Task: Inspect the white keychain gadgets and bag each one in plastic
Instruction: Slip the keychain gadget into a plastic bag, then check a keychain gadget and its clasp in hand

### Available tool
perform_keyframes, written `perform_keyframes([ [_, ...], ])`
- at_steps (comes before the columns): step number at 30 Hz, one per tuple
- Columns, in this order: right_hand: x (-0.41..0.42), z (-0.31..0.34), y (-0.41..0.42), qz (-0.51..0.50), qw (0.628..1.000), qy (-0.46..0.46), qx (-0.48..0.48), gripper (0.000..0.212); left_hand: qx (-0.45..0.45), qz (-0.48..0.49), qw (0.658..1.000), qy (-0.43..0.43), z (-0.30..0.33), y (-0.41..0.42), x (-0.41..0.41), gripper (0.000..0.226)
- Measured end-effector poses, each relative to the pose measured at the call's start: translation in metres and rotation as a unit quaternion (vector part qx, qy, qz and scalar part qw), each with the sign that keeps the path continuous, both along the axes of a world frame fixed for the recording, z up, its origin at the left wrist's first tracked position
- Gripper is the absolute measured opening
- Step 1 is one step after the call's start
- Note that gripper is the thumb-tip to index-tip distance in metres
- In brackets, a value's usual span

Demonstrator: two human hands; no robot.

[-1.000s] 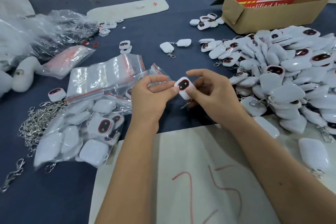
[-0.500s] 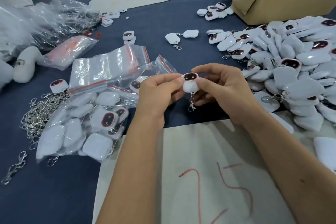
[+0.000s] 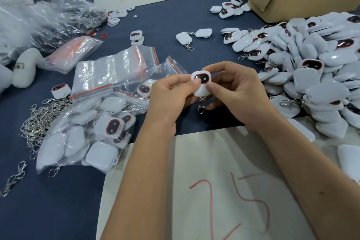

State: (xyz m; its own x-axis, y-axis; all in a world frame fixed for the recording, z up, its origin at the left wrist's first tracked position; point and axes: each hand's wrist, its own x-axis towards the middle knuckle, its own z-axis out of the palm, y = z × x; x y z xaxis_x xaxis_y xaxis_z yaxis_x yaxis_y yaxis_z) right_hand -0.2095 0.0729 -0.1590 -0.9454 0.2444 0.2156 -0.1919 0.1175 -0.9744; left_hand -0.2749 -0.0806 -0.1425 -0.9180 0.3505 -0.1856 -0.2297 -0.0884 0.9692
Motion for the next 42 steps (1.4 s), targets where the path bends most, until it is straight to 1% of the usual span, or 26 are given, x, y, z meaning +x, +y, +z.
perform_keyframes([
  [3,0.0002,0.0,-0.0001,-0.002,1.0,0.003,0.008,0.023,-0.013,-0.017,1.0,0.013,-0.0001,0.0,-0.0009,0.005],
  [5,0.0005,-0.0006,-0.0004,-0.004,1.0,0.003,0.018,0.022,-0.032,-0.023,0.999,0.022,-0.0003,0.0007,-0.0017,0.007],
  [9,-0.0001,-0.0013,-0.0001,-0.01,0.999,-0.001,0.032,0.021,-0.061,-0.013,0.997,0.037,-0.0006,0.0046,-0.0014,0.009],
  [12,-0.0002,-0.0004,0.0003,-0.015,0.999,-0.004,0.03,0.021,-0.058,-0.005,0.998,0.041,-0.0007,0.0064,0.0004,0.005],
  [18,-0.0006,0.0008,-0.0023,-0.04,0.999,-0.006,0.015,0.007,-0.053,-0.02,0.997,0.049,-0.001,0.0036,0.0021,0.006],
  [24,-0.002,-0.0006,-0.0016,-0.061,0.998,-0.01,0.031,0.002,-0.067,-0.04,0.995,0.063,-0.0005,0.0027,0.0035,0.004],
  [28,-0.0022,0.0001,-0.0019,-0.062,0.998,-0.004,0.022,0.002,-0.091,-0.053,0.99,0.089,-0.0009,0.002,0.0045,0.017],
  [30,-0.002,0.0003,-0.0023,-0.058,0.998,-0.003,0.016,0.002,-0.102,-0.05,0.989,0.098,-0.0005,0.0022,0.0044,0.019],
  [38,-0.003,-0.0013,-0.0026,-0.056,0.998,0.001,0.041,0.004,-0.075,-0.023,0.995,0.065,-0.0008,0.0036,0.0045,0.021],
  [42,-0.0036,-0.0015,-0.0022,-0.058,0.997,0.005,0.045,0.005,-0.068,-0.011,0.996,0.063,-0.0017,0.0061,0.0045,0.021],
])
